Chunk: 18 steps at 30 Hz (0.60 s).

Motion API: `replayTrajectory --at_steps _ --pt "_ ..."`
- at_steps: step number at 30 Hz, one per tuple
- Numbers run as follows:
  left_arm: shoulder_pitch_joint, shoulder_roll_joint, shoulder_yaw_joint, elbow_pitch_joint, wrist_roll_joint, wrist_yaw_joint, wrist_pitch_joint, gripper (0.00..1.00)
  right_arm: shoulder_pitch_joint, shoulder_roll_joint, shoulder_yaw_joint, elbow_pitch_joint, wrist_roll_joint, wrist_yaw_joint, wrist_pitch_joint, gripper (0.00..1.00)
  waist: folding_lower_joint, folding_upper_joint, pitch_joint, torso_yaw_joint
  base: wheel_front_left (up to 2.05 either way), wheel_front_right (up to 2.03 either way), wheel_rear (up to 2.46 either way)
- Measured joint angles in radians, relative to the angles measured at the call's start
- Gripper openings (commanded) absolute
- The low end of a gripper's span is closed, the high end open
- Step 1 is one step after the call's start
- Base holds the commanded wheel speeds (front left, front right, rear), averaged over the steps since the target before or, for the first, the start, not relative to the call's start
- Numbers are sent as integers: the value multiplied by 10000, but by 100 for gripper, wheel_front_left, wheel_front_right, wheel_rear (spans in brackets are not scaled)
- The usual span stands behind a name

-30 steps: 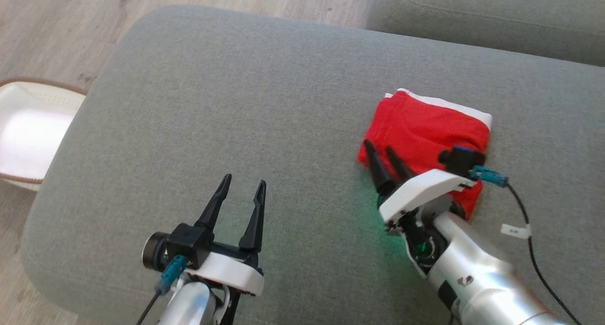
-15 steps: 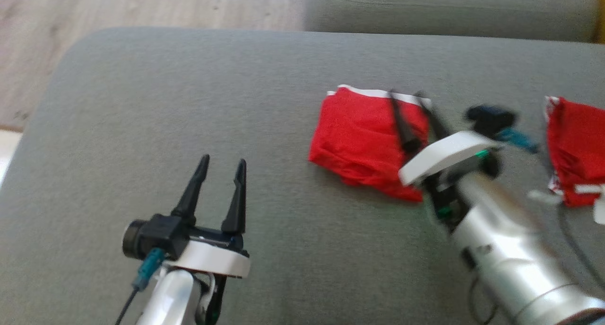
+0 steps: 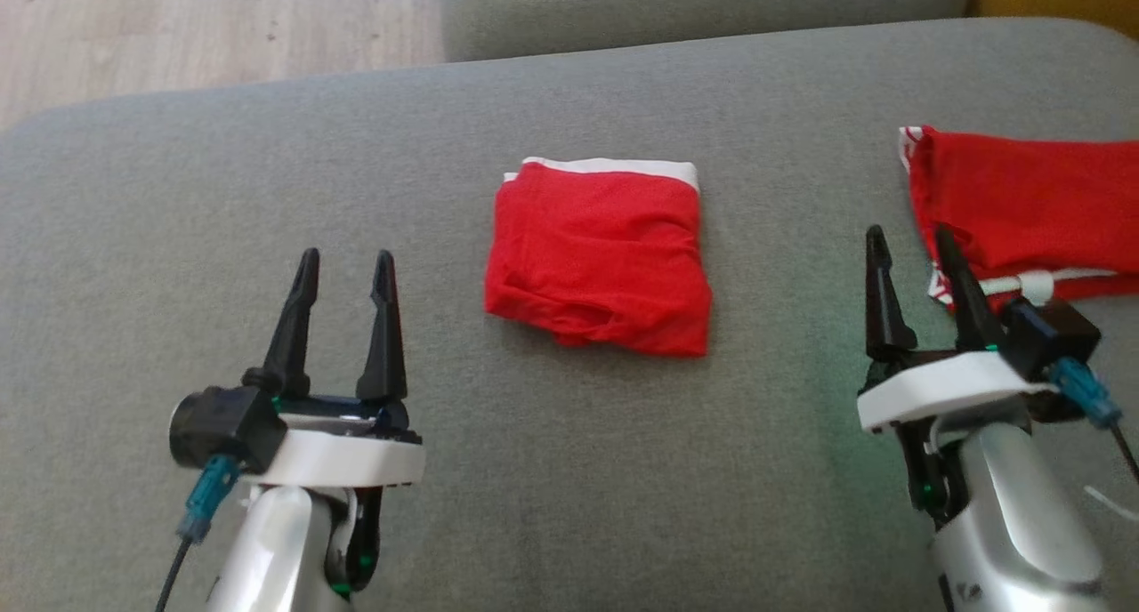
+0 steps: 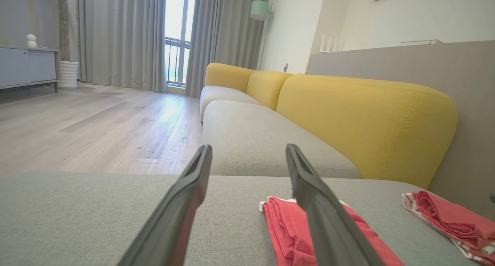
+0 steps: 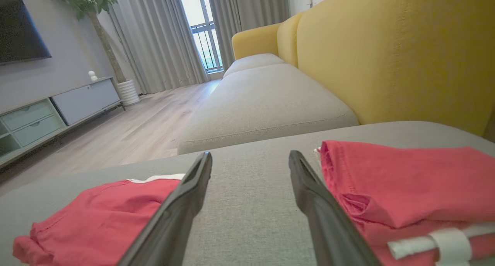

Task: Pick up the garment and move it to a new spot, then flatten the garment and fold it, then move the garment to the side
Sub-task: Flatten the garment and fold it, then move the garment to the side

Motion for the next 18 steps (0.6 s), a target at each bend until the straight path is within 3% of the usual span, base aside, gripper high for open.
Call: replayTrajectory --at_steps 7,18 --pt "32 -25 174 111 222 -178 0 100 731 121 -322 -746 -407 0 0 100 0 0 22 -244 0 0 0" --pt "66 -33 4 111 232 -265 0 100 774 174 -109 -792 -428 0 40 100 0 0 196 49 0 0 0"
